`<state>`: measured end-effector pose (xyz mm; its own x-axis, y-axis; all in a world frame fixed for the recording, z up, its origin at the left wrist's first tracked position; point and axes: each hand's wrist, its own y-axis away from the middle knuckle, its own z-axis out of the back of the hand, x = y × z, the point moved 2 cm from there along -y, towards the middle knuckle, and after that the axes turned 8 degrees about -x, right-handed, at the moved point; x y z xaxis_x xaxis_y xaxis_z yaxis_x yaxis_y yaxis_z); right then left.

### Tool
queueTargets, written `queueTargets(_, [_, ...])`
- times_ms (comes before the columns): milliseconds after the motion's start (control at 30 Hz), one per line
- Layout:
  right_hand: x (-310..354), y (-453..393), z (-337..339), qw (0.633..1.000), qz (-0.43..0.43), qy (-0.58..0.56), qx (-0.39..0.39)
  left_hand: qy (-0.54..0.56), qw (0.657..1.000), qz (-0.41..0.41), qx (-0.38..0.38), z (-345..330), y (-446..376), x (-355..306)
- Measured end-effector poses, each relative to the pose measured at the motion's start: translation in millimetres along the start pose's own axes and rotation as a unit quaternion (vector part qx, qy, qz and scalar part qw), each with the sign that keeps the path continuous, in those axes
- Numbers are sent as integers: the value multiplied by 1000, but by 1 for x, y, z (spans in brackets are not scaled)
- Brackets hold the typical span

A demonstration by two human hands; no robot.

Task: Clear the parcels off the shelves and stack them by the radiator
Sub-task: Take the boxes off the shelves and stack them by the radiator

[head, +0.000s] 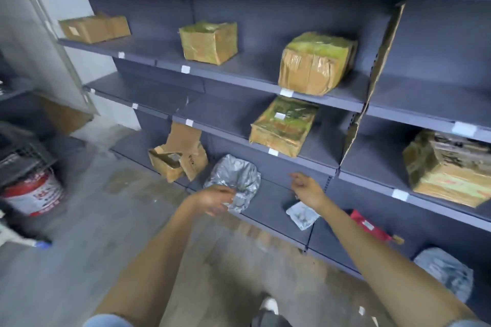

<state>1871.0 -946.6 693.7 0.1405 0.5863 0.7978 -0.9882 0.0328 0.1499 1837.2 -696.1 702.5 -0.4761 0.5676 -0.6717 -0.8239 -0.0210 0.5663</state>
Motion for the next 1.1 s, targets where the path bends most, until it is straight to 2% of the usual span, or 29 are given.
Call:
queueTargets(67, [25, -48, 8, 998, 22, -24, -45, 6, 999, -38, -37, 31, -28, -37])
queueTargets(133, [48, -93, 26, 990, 30, -59, -122, 3, 995, -75, -61, 59, -53, -83])
queueTargets(233, [73, -146, 64, 958, 9, -160, -240, -44, 992, -109, -47, 89, -85, -150])
queueTargets(300, [88, -179, 91, 932, -27, -218, -287, -65, 988, -137, -42, 107, -105, -187])
queueTargets(367, [104, -204, 114, 909, -90, -284, -293, -48, 986, -155, -40, 121, -124, -210])
queueTargets(500, [125, -230, 130, 882, -179, -383, -210, -26, 985, -170, -11, 129, -160, -228])
queueTargets(567, [131, -239, 128, 871, -179, -415, -192, -15, 983, -180, -3, 132, -176, -241])
queueTargets(667, [136, -255, 125, 839, -192, -465, -208, 13, 978, -210, 11, 139, -196, -271])
queueTargets(833, [141, -263, 128, 829, -211, -465, -230, 39, 958, -282, 38, 143, -231, -310])
queueTargets(1000, [118, -241, 104, 795, -186, -513, -264, 60, 950, -302, 60, 146, -282, -316])
queueTargets(1100, [89, -207, 78, 782, -177, -513, -306, 119, 937, -325, 46, 127, -299, -310])
